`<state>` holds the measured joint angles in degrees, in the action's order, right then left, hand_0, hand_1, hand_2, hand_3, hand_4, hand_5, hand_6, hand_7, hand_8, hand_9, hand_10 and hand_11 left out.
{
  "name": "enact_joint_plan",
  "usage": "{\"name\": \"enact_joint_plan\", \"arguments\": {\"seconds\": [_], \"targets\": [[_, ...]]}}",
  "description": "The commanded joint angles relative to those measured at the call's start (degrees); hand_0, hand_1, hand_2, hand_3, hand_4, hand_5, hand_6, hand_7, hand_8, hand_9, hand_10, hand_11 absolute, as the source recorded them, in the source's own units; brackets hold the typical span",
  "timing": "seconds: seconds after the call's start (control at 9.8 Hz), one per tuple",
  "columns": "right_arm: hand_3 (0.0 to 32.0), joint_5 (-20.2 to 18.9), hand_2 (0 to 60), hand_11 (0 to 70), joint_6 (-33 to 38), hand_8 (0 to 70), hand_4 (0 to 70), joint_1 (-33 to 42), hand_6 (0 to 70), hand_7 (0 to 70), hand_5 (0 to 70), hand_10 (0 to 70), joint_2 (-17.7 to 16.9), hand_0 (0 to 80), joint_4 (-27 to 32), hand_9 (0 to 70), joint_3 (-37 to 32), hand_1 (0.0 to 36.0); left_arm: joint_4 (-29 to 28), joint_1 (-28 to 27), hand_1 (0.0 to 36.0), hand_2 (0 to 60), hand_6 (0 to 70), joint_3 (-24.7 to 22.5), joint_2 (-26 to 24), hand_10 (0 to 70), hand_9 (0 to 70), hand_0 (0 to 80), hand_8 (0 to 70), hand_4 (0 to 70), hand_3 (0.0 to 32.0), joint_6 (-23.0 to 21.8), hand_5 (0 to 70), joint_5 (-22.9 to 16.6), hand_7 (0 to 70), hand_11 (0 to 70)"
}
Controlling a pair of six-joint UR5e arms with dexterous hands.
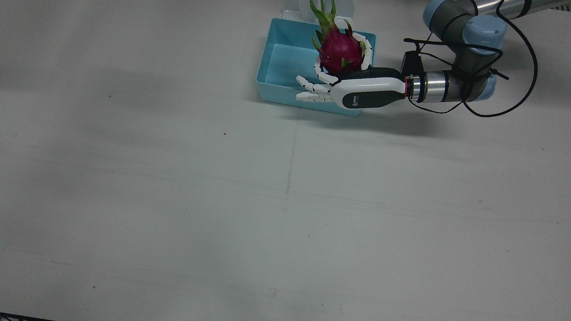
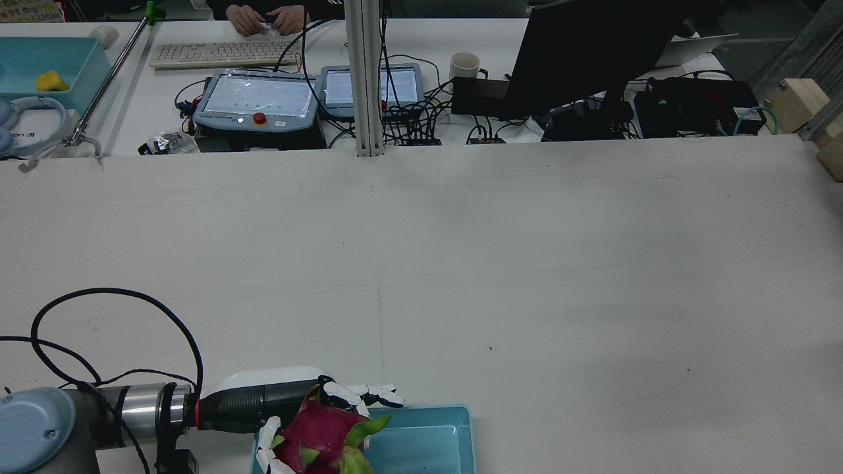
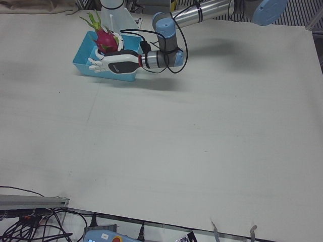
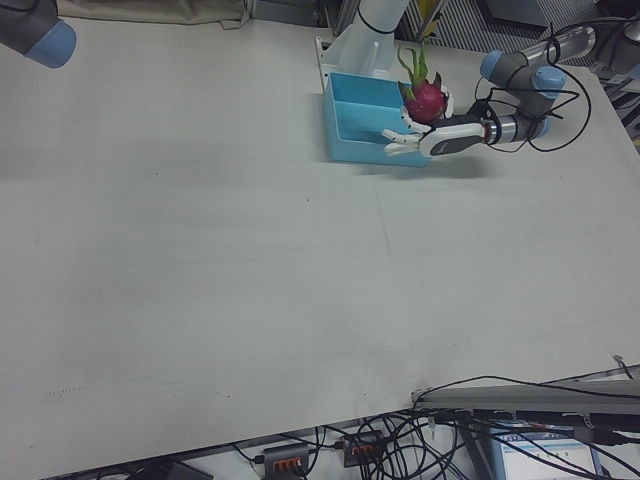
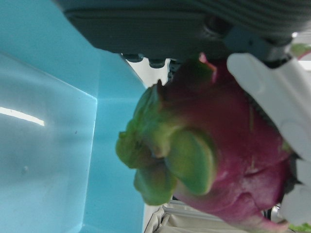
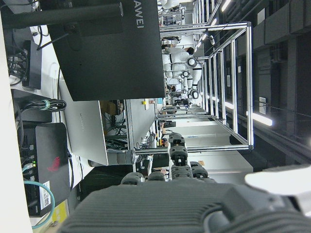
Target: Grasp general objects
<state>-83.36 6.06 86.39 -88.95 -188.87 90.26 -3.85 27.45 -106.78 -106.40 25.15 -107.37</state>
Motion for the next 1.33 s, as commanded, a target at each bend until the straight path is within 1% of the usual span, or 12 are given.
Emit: {"name": "enact_joint_plan", "arguments": {"seconds": [0.0,0.1,0.2,0.41,0.51,0.61,0.71,0.82,0.92,1.02,1.12,1.22], "targets": [[0.0,0.04,0.0,0.0,0.0,0.0,0.0,0.0,0.0,0.0,0.0,0.0,0.0,0.0,0.0,0.0,0.0,0.0,-2.65,-0.99,9.2,0.0,0.0,0.08,0.14,0.0,0.4,50.3,0.0,0.0,24.8,-1.86,0.6,0.06,9.1,0.0],[0.0,0.04,0.0,0.0,0.0,0.0,0.0,0.0,0.0,0.0,0.0,0.0,0.0,0.0,0.0,0.0,0.09,0.0,-2.91,-0.99,7.0,0.0,0.0,0.08,0.14,0.0,0.4,49.1,0.0,0.0,28.8,-1.95,0.0,0.06,9.2,0.0],[0.0,-0.04,0.0,0.0,0.0,0.0,0.0,-0.08,0.0,0.0,0.0,0.0,0.0,0.0,0.0,0.0,0.09,0.0,-3.26,-0.9,5.2,0.0,0.0,-0.09,0.14,0.0,0.5,48.6,0.0,0.0,32.0,-2.38,0.0,0.06,9.6,0.0],[0.0,0.04,0.0,0.0,0.0,0.0,0.0,0.0,0.0,0.0,0.0,0.0,0.0,0.0,0.0,0.0,0.09,0.0,-5.36,-0.38,4.9,0.0,0.0,-0.1,0.14,0.0,0.6,48.6,0.0,0.0,32.0,-5.27,0.0,0.06,10.3,0.0],[0.0,-0.04,0.0,0.0,-0.09,0.0,0.0,0.0,0.0,0.0,0.0,0.0,0.0,0.0,0.08,0.0,0.09,0.0,-6.33,0.23,5.5,0.0,0.0,-0.18,0.14,0.0,0.7,49.0,0.0,0.0,32.0,-6.42,0.0,-0.03,10.9,0.0],[0.0,-0.04,0.0,0.0,-0.09,0.0,0.0,0.0,0.0,0.0,0.0,0.0,0.0,0.0,0.0,0.0,0.09,0.0,-6.08,3.63,6.7,0.0,0.0,-0.27,-0.03,0.0,0.7,49.6,0.0,0.0,32.0,-6.61,0.5,-0.11,10.5,0.0],[0.0,0.04,0.0,0.0,-0.09,0.0,0.0,-0.08,0.0,0.0,0.0,0.0,0.0,0.0,0.0,0.0,0.09,0.0,-5.12,8.89,7.1,0.0,0.0,-0.27,-0.29,0.0,0.9,49.9,0.0,0.0,32.0,-6.61,2.7,-0.2,11.8,0.0],[0.0,-0.04,0.0,0.0,-0.09,0.0,0.0,0.0,0.0,0.0,0.0,0.0,0.0,0.0,0.0,0.0,0.09,0.0,-4.68,15.64,7.7,0.0,0.0,0.69,-0.3,0.0,1.3,50.4,0.5,0.0,26.8,-6.69,5.2,-0.2,13.9,0.0],[0.0,0.04,0.0,0.0,-0.09,0.0,0.0,0.0,0.0,0.0,0.0,0.0,0.0,0.0,0.0,0.0,0.18,0.0,-4.59,21.62,7.6,0.0,0.6,1.83,-0.47,0.0,1.9,50.3,1.6,0.0,15.0,-6.87,7.4,-0.2,16.7,0.0],[0.0,0.04,0.0,0.0,-0.09,0.0,0.0,0.0,0.0,0.0,0.0,0.0,0.0,0.0,0.0,0.0,0.18,0.0,-4.85,26.82,7.8,0.0,2.9,4.27,-0.56,0.0,2.2,50.5,2.3,0.0,5.4,-7.13,8.6,-0.12,18.3,0.2],[0.0,0.04,0.0,0.0,-0.09,0.0,0.0,-0.08,0.0,0.0,0.0,0.0,0.0,0.0,0.08,0.0,0.18,0.0,-6.07,33.74,8.8,0.0,4.6,7.95,-1.87,0.2,2.5,50.9,2.9,0.0,0.0,-7.4,9.1,-0.03,19.5,1.5],[0.0,-0.04,0.0,0.0,-0.09,0.0,0.0,-0.09,0.0,0.0,0.0,0.0,0.0,0.0,0.0,0.0,0.18,0.0,-7.91,39.47,8.6,0.0,5.8,12.25,-3.1,0.5,2.7,50.7,3.4,1.8,0.0,-7.4,9.0,0.06,20.6,1.8]]}}
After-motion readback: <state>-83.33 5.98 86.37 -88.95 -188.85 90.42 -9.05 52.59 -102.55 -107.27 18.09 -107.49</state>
